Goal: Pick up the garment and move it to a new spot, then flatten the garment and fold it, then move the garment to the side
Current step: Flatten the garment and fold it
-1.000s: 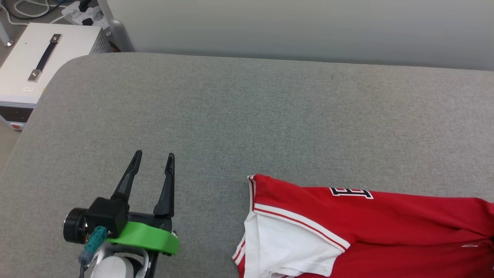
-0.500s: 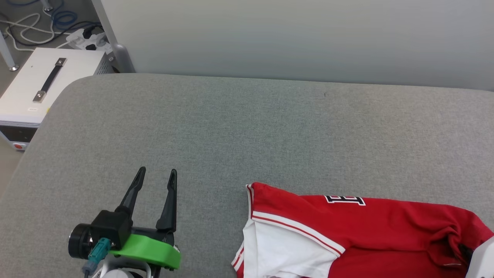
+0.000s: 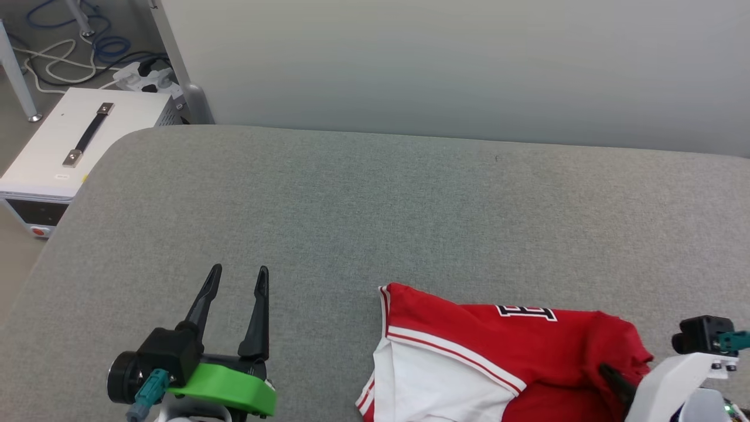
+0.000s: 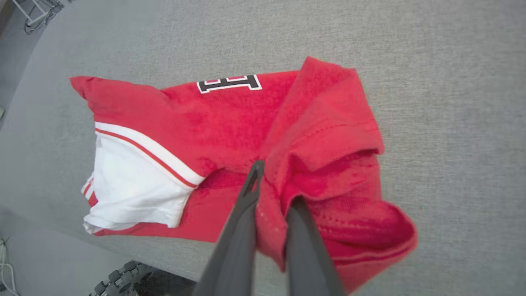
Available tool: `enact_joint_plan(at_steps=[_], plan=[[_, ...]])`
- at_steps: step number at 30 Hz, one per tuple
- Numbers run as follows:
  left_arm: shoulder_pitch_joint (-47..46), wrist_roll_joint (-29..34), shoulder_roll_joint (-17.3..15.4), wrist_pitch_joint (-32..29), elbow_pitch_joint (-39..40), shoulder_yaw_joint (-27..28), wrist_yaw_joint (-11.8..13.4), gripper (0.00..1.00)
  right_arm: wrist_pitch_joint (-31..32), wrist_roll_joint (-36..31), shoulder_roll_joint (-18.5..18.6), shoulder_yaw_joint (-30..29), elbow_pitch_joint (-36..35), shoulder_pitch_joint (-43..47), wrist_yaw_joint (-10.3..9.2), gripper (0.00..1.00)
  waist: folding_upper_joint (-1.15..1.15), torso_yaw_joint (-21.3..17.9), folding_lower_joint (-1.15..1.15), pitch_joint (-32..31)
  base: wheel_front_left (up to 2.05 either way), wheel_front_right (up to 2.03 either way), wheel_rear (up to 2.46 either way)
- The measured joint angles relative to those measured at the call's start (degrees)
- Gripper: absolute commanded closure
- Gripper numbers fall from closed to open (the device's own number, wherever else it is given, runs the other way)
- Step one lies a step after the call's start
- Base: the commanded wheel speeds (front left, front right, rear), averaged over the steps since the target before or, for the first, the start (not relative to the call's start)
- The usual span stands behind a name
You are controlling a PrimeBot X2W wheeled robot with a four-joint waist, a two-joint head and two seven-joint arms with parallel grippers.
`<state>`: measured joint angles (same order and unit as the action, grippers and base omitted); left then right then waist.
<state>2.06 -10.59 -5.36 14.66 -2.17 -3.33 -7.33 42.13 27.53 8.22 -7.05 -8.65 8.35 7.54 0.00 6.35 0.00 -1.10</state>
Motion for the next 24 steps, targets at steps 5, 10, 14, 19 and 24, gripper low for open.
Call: enact_joint_plan(at_steps=[5, 10, 14, 19, 24], plan=[[0.2, -0.1, 0.1, 0.0, 0.0, 0.0, 0.0, 0.00, -0.3, 3.2, -4.6, 3.7, -1.7, -0.3, 0.00, 1.00, 0.00, 0.9, 0.00, 0.1, 0.00, 0.00, 0.00], [0.2, -0.6, 0.1, 0.0, -0.1, 0.0, 0.0, 0.00, -4.5, 9.7, -5.1, 8.1, -0.2, -2.0, 0.00, 1.00, 0.00, 1.8, 0.00, 0.5, 0.00, 0.00, 0.00], [0.2, -0.6, 0.1, 0.0, -0.4, 0.0, 0.0, 0.00, -11.0, 14.0, -5.2, 12.0, 4.0, -4.4, -0.01, 1.00, 0.00, 2.8, 0.00, 0.9, 0.00, 0.00, 0.00], [0.2, -0.8, 0.0, 0.0, -0.7, 0.0, 0.0, 0.00, -17.1, 18.2, -5.2, 18.2, 10.8, -7.3, -0.01, 1.00, 0.00, 4.1, 0.00, 1.3, 0.00, 0.00, 0.00], [0.1, -1.0, -0.1, 0.0, -1.0, -0.5, 0.0, 0.00, -21.0, 19.1, -5.4, 22.8, 18.5, -10.4, -0.02, 1.00, 0.00, 5.4, 0.00, 1.8, 0.00, 0.00, 0.00]])
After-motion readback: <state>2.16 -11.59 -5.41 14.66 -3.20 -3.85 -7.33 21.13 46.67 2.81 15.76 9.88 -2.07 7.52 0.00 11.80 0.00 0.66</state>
